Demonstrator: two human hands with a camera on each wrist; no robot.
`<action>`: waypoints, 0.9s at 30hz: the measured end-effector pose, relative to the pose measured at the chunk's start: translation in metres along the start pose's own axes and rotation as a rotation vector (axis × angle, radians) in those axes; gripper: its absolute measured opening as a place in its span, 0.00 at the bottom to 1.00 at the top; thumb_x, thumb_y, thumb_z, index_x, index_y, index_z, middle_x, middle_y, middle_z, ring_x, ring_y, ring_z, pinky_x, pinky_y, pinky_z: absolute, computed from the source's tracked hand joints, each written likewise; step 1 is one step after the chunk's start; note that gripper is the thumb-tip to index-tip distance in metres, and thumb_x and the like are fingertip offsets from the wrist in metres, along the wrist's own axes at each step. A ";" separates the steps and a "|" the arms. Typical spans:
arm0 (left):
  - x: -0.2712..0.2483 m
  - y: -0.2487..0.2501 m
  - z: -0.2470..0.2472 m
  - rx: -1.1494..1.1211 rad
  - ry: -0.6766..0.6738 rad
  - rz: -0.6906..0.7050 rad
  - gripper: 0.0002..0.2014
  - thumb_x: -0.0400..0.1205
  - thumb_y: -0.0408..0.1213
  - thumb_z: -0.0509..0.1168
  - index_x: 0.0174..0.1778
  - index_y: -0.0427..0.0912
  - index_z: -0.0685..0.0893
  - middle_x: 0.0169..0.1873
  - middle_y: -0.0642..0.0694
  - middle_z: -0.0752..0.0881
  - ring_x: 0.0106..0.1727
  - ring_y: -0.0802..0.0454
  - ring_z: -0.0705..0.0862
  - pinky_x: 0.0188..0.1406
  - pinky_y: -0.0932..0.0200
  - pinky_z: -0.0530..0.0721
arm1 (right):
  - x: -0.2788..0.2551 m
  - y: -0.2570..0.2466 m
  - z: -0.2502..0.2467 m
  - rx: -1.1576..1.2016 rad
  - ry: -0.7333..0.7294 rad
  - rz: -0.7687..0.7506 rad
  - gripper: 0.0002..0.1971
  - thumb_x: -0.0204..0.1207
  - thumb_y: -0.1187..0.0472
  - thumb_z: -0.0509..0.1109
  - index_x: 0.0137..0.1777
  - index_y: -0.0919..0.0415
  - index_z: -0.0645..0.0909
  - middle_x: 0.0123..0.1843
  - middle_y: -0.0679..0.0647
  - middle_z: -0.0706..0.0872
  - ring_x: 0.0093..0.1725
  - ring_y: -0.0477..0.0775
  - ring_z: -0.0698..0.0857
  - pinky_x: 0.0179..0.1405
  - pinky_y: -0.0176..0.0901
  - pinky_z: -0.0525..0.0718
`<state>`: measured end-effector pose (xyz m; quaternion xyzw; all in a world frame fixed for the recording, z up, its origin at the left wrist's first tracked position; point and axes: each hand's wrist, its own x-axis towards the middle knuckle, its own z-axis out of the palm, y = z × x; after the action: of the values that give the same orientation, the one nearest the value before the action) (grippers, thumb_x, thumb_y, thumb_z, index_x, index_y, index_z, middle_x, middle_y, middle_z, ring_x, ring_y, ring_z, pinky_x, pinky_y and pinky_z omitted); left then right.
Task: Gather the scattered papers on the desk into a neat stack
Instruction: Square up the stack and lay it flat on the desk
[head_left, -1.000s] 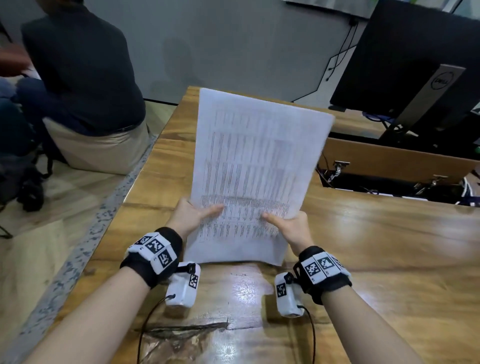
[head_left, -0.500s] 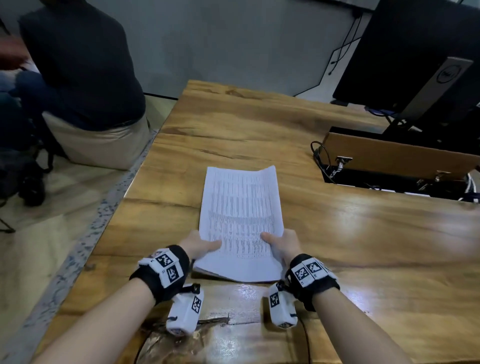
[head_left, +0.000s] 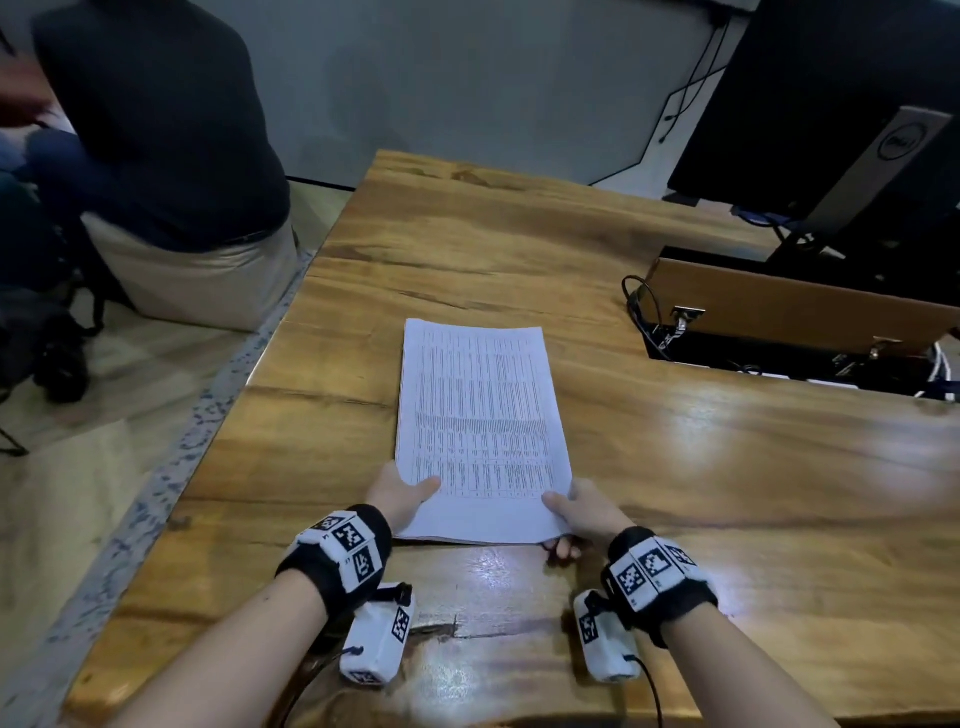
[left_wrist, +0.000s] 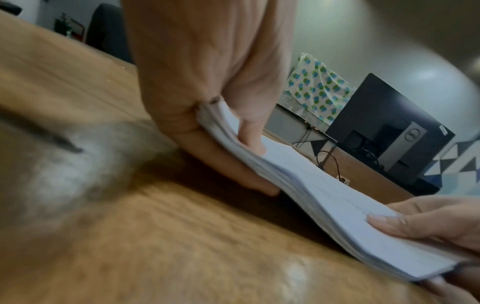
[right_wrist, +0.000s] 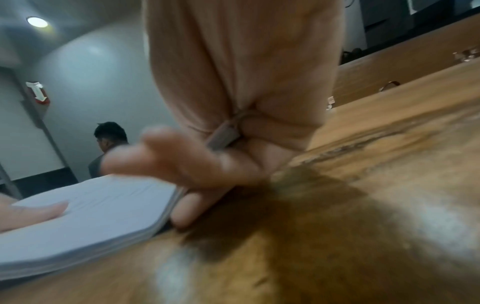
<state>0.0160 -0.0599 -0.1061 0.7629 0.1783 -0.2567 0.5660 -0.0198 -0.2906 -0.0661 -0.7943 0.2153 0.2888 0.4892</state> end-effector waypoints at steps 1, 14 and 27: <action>-0.002 0.004 0.000 0.024 0.004 -0.012 0.31 0.77 0.46 0.68 0.73 0.35 0.69 0.71 0.39 0.78 0.68 0.40 0.79 0.71 0.42 0.76 | 0.003 0.001 0.001 -0.027 0.023 -0.023 0.12 0.85 0.62 0.54 0.64 0.66 0.70 0.23 0.59 0.81 0.12 0.45 0.77 0.08 0.34 0.71; -0.007 0.027 0.004 -0.050 -0.033 -0.081 0.20 0.82 0.26 0.52 0.69 0.48 0.65 0.69 0.41 0.76 0.60 0.35 0.82 0.20 0.53 0.87 | 0.014 -0.006 0.001 0.043 0.138 -0.088 0.13 0.85 0.63 0.56 0.67 0.64 0.70 0.26 0.57 0.80 0.09 0.42 0.71 0.08 0.32 0.67; 0.027 0.057 -0.016 0.189 0.216 0.148 0.12 0.78 0.20 0.57 0.46 0.38 0.82 0.50 0.36 0.87 0.52 0.33 0.88 0.55 0.42 0.87 | 0.059 -0.061 -0.011 0.014 0.223 -0.058 0.15 0.84 0.63 0.58 0.67 0.70 0.71 0.42 0.61 0.84 0.14 0.47 0.76 0.09 0.34 0.71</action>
<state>0.0730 -0.0622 -0.0742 0.8469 0.1566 -0.1464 0.4866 0.0644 -0.2783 -0.0616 -0.8238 0.2474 0.1830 0.4760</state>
